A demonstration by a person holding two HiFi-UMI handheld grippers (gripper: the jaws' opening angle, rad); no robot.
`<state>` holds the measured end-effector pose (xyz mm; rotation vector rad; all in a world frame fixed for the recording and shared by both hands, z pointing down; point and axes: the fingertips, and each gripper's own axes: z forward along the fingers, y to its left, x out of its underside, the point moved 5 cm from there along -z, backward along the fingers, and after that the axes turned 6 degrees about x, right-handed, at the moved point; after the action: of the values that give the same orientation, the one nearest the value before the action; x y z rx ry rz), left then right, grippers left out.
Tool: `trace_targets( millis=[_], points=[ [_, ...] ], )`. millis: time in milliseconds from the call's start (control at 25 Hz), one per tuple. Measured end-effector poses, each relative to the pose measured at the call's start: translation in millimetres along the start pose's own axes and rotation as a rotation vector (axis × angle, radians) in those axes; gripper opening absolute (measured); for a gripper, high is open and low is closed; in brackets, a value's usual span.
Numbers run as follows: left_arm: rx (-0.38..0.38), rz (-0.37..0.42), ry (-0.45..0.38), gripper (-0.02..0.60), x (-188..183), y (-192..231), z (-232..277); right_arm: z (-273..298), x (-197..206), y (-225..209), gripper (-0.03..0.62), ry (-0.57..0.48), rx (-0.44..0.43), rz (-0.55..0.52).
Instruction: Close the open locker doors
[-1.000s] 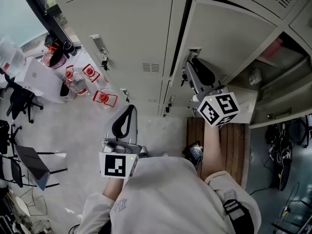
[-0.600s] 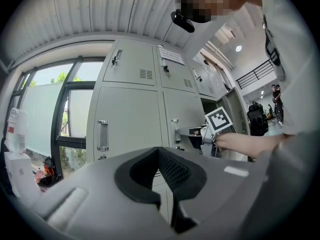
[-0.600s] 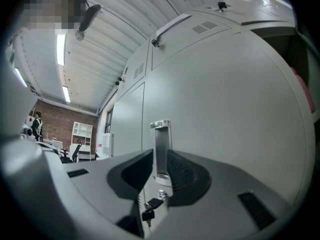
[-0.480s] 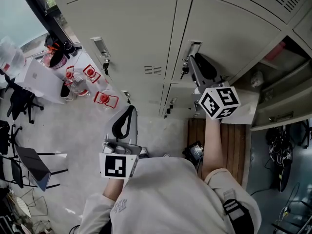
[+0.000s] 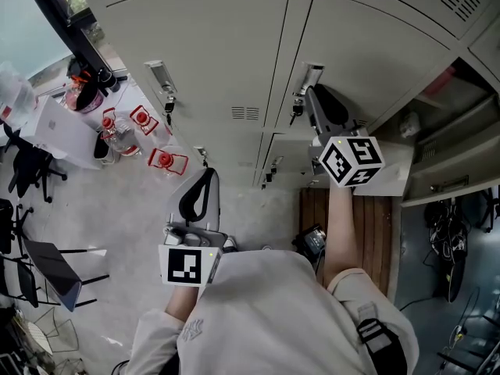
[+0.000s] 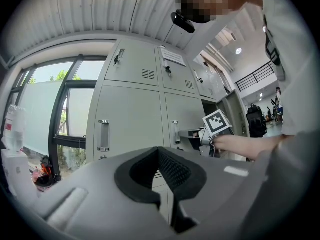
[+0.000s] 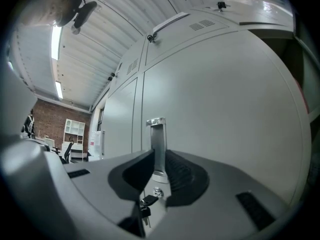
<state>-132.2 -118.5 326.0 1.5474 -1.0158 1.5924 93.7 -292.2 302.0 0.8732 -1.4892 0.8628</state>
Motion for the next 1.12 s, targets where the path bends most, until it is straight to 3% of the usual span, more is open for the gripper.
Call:
trace_targets(
  millis=[320,520,680,840,1120],
  points=[
    [0.064,0.003,-0.05,0.008,-1.7,11.0,-4.0,-21.9,-7.8,11.0,0.014,-0.012,0.106,-0.036],
    [0.145,-0.063,-0.025,0.008,4.4,13.4,-6.0,-75.4,-16.0,23.7,0.011,-0.052,0.189,-0.02],
    [0.214,-0.032,-0.068,0.008,5.0,13.4,-3.0,-118.6,-22.2,29.3,0.011,-0.071,0.275,-0.027],
    [0.289,-0.061,-0.048,0.008,8.5,3.4,4.5,-167.7,-25.8,37.4,0.011,-0.096,0.391,-0.034],
    [0.35,-0.06,-0.044,0.006,2.9,-31.9,18.6,-234.4,-27.1,23.3,0.011,-0.124,0.536,0.001]
  ],
)
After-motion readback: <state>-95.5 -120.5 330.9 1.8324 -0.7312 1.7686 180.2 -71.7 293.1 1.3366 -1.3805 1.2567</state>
